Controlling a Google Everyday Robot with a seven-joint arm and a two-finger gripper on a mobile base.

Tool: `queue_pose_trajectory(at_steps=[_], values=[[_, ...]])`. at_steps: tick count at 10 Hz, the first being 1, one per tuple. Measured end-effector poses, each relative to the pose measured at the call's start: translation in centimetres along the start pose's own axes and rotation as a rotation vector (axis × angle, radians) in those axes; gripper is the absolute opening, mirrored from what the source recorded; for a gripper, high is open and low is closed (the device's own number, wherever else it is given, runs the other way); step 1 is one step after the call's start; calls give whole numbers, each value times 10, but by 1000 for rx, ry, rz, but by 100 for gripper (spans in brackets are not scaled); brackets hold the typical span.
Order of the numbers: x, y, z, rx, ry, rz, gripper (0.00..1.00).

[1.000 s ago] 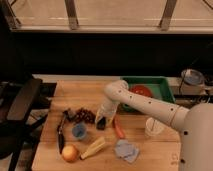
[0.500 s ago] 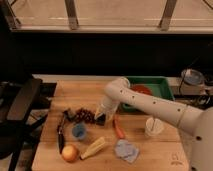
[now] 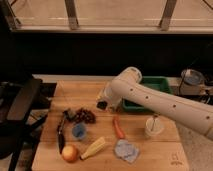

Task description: Place eraser in tray

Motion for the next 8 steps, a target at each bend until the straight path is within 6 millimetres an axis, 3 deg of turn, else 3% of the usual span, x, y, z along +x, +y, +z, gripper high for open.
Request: queue_pose_trajectory(at_steps=[2,5,8], values=[[25,13,-28,-8,112,94,0],[58,78,-53,-81,188,316,0],[84,149,-63,-123,185,563,0]])
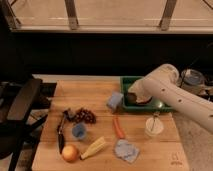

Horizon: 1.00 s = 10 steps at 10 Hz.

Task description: Place eraser in tray

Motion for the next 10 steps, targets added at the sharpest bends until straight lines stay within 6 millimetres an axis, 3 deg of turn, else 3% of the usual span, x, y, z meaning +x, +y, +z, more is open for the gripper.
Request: queue_pose_trajectory(at_steps=[3,10], values=[[56,55,11,-27,-27,249,0],[65,58,17,-23,-34,301,0]])
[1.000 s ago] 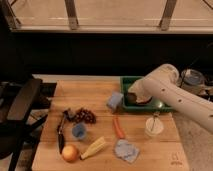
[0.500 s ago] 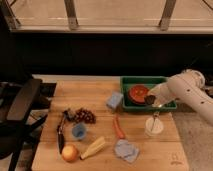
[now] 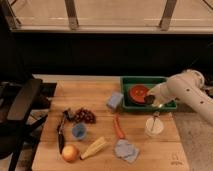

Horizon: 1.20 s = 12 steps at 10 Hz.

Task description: Place eraser in tray

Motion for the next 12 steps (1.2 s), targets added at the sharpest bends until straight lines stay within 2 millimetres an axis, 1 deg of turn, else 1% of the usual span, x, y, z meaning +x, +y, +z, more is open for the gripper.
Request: queue_pose_trajectory(at_steps=[1,2,3,4,5,8,9,12], values=[[12,0,1,4,-7,36,3],[28,1,4,8,-18,71,11],[42,-4,9,13,-33,101,22],[48,-11,13,18,-43,121,32],[52,-13,15,26,-53,146,42],[63,-6,15,40,-86,216,72],[63,-3,18,39,-101,231,79],[61,4,26,29,-132,246,80]])
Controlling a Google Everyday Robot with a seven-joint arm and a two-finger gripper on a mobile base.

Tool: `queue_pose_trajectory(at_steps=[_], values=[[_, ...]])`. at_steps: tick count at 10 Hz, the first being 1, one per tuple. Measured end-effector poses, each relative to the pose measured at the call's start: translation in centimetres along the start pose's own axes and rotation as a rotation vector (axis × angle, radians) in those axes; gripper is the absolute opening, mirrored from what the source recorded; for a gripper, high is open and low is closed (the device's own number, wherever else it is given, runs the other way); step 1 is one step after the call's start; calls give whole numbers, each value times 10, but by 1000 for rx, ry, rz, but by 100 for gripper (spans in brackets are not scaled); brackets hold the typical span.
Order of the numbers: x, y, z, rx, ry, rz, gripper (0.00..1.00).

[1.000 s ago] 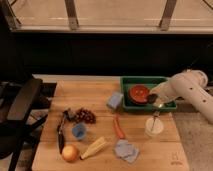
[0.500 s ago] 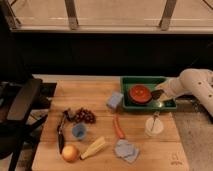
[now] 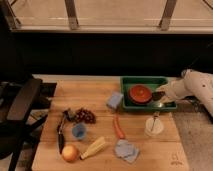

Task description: Place eraser in tray

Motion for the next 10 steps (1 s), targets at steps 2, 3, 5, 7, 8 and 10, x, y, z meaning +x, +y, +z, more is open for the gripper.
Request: queue_pose_trajectory(at_steps=[2,3,5,7,8,10], values=[[-2,3,0,-8,6,-7,80],[-2,3,-3,-6,17,-9,80],[1,8,-27,14,70,-9,80],[6,25,-53,33,120,5,80],[7,31,-59,35,134,11,80],[5,30,-59,35,133,7,80]])
